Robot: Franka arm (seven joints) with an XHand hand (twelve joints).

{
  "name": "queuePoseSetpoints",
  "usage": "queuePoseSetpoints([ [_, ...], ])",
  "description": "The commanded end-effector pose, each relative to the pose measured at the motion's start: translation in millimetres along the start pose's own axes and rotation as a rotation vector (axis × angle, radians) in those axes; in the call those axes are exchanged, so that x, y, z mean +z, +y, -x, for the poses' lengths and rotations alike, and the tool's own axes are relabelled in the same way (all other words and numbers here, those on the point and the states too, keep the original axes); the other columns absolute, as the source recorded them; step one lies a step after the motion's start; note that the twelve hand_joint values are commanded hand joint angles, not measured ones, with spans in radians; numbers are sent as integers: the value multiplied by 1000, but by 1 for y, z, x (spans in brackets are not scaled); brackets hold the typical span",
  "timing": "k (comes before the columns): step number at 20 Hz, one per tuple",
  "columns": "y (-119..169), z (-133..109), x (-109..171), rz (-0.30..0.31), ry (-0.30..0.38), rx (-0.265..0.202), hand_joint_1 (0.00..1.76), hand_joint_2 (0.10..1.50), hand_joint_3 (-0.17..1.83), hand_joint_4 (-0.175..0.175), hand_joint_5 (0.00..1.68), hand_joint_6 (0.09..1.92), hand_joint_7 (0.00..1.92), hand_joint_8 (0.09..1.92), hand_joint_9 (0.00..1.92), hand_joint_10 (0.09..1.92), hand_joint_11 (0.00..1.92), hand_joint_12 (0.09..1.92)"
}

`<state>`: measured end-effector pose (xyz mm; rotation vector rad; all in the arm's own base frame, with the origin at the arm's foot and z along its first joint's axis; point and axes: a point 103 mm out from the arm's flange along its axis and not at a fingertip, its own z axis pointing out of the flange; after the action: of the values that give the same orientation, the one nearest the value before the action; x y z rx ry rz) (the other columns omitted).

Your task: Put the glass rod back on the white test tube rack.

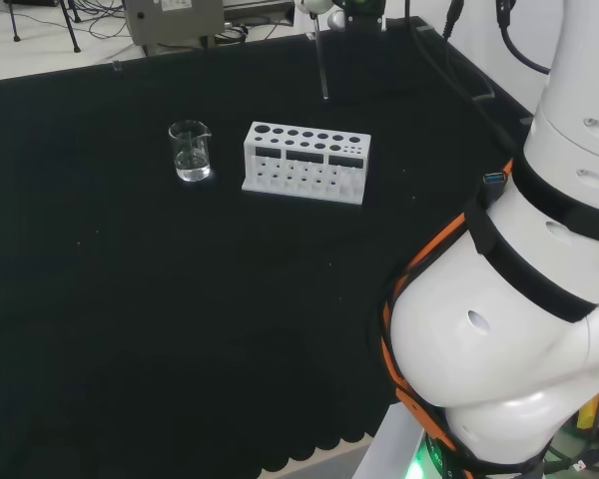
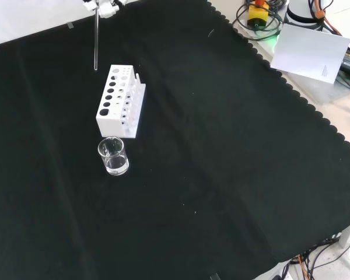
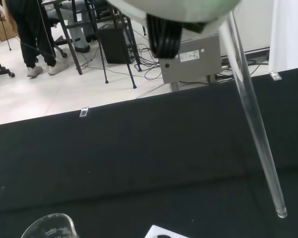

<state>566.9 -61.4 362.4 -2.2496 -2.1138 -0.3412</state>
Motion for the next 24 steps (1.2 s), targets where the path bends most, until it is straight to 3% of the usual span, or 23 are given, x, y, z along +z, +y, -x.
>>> queuePoseSetpoints([
  [1, -12, 5, -10, 18, 12, -2, 1296, 703, 794, -175, 1003, 919, 1114, 1300, 1622, 1007, 1673, 882],
  [4, -23, 5, -13, 39, 16, -8, 1296, 702, 794, -175, 1003, 919, 1114, 1300, 1622, 1007, 1673, 882],
  [24, -51, 14, -1, -7, 7, -29, 1296, 702, 795, -175, 1003, 919, 1115, 1300, 1624, 1006, 1674, 883],
])
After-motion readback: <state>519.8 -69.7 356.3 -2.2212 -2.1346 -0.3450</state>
